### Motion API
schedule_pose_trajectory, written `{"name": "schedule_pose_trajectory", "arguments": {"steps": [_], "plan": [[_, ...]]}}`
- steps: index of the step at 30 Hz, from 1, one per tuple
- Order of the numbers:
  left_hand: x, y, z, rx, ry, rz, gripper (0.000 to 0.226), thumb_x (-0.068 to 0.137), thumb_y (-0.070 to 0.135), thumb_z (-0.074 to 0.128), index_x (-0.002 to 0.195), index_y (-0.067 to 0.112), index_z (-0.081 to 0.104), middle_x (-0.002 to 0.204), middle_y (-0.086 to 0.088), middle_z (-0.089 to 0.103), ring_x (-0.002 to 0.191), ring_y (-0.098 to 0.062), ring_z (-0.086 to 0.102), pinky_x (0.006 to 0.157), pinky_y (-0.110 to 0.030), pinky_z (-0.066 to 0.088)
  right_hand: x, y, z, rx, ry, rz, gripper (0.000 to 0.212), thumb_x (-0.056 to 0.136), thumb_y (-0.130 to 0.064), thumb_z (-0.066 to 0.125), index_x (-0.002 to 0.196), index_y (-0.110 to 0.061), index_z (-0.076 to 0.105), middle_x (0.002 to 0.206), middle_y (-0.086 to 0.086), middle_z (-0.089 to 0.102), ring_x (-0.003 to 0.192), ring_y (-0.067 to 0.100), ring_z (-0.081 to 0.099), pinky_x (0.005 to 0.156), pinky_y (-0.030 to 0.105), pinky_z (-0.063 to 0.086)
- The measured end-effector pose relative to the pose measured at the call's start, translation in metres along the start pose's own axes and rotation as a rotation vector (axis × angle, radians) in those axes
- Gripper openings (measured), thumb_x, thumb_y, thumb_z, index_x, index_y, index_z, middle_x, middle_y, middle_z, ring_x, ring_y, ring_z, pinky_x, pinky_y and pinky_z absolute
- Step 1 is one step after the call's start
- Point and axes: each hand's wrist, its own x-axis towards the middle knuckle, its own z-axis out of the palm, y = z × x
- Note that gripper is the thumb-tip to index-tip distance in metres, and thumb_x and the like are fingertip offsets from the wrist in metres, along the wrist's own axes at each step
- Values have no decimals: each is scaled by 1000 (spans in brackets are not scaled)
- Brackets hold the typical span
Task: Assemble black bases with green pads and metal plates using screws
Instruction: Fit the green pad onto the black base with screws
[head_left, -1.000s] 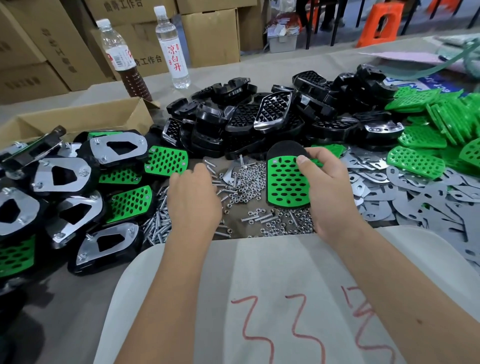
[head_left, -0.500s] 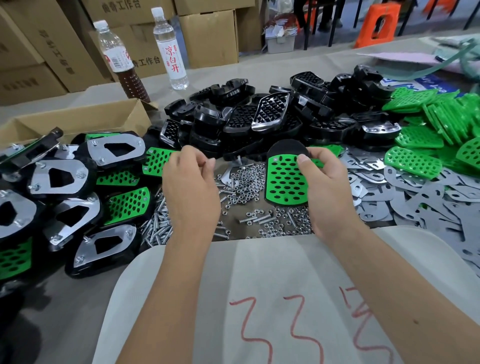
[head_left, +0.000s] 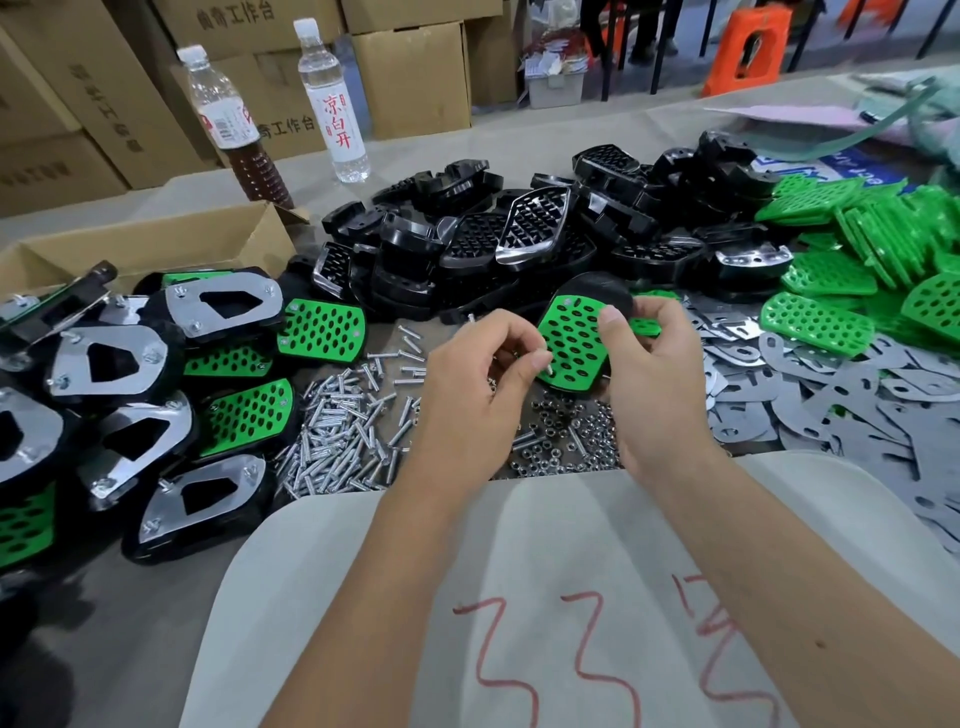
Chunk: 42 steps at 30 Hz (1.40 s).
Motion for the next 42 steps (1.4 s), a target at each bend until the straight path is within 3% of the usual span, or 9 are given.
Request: {"name": "schedule_pose_trajectory", "arguments": {"steps": [5, 9, 16, 22, 26, 29, 35, 38, 42], "plan": [[0, -4, 4, 9, 82, 31, 5, 95, 9, 68, 92, 13, 69, 84, 13, 68, 78, -12, 67, 71, -25, 53, 0, -1, 0, 15, 6, 16, 8, 98, -28, 65, 103, -27, 59, 97, 9, 72, 93, 32, 75, 76, 63, 61], [0, -5, 6, 115, 114, 84, 3, 94, 15, 71, 91, 16, 71, 86, 11, 68, 83, -16, 66, 75, -38, 55, 0, -2, -1, 58, 17, 36, 7, 98, -26, 65, 101, -26, 59, 94, 8, 70, 93, 36, 75, 73, 65, 61], [0, 2, 11, 259, 75, 120, 8, 94, 8, 68, 88, 11, 64, 76, 5, 63, 72, -18, 58, 69, -42, 48, -1, -3, -2, 39, 80, 21, 10, 100, -21, 65, 99, -26, 56, 91, 13, 67, 87, 39, 74, 64, 49, 62], [-4, 8, 21, 294, 97, 61, 12, 95, 6, 68, 86, 8, 60, 73, 3, 61, 70, -22, 56, 68, -45, 45, -3, -6, -1, 45, 110, -18, 12, 100, -21, 64, 99, -26, 54, 90, 16, 70, 91, 42, 73, 73, 65, 60], [-2, 2, 17, 265, 103, -27, 13, 91, 6, 72, 83, 10, 63, 68, 2, 64, 67, -21, 61, 67, -43, 50, -6, -5, -4, -5, 37, -115, 14, 101, -19, 63, 100, -26, 51, 74, 8, 67, 60, 30, 65, 51, 41, 54], [-2, 0, 13, 139, 132, -183, 17, 87, 7, 78, 76, 15, 67, 66, 3, 68, 67, -15, 66, 67, -37, 55, -7, -5, -4, -43, -35, -184, 15, 102, -18, 62, 101, -27, 50, 70, 11, 66, 54, 19, 56, 48, 33, 46], [-1, 2, 12, -392, 132, -482, 18, 85, 3, 82, 85, 8, 65, 73, -8, 71, 55, -14, 62, 55, -25, 51, -8, -10, -4, 57, -98, -173, 18, 104, -16, 58, 101, -32, 51, 83, 13, 69, 72, 24, 63, 58, 49, 56], [1, 7, 6, -726, 140, -682, 49, 72, 5, 89, 112, 5, 60, 91, -13, 73, 69, -16, 72, 61, -22, 58, -8, -11, -4, 166, -126, -99, 12, 100, -20, 59, 102, -31, 55, 94, 10, 69, 87, 31, 65, 79, 73, 53], [2, 10, -3, -794, -18, -675, 66, 66, 12, 84, 128, 9, 63, 118, -24, 73, 92, -30, 77, 81, -35, 65, -10, -13, -4, 257, -193, -26, 12, 98, -20, 58, 109, -23, 54, 103, 12, 69, 94, 32, 69, 88, 78, 47]]}}
